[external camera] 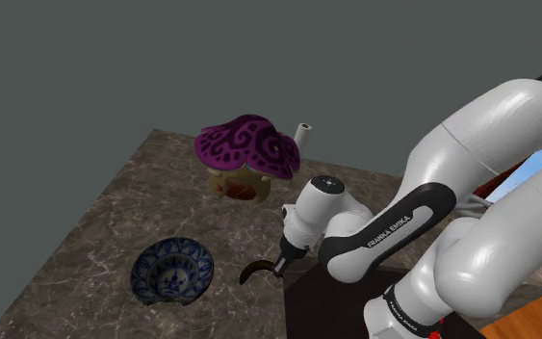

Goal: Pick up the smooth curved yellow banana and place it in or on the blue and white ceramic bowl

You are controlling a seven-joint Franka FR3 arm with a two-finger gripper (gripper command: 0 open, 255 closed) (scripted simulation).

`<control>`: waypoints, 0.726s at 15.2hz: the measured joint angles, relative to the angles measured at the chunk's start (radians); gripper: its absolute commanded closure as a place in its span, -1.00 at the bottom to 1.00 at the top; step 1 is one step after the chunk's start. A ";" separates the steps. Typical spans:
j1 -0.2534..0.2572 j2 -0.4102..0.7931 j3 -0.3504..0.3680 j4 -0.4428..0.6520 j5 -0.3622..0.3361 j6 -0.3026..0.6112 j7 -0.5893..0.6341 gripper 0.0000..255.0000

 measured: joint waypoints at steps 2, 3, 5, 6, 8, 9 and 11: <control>0.020 -0.049 -0.007 0.001 0.038 -0.047 -0.023 1.00; 0.027 -0.071 -0.012 0.001 0.053 -0.069 -0.033 1.00; 0.040 -0.113 -0.022 0.000 0.073 -0.110 -0.048 1.00; 0.043 -0.130 -0.026 0.002 0.079 -0.128 -0.052 1.00; 0.055 -0.173 -0.035 0.003 0.093 -0.172 -0.061 1.00; 0.057 -0.193 -0.040 0.006 0.095 -0.194 -0.065 1.00; 0.065 -0.230 -0.047 0.010 0.102 -0.235 -0.068 1.00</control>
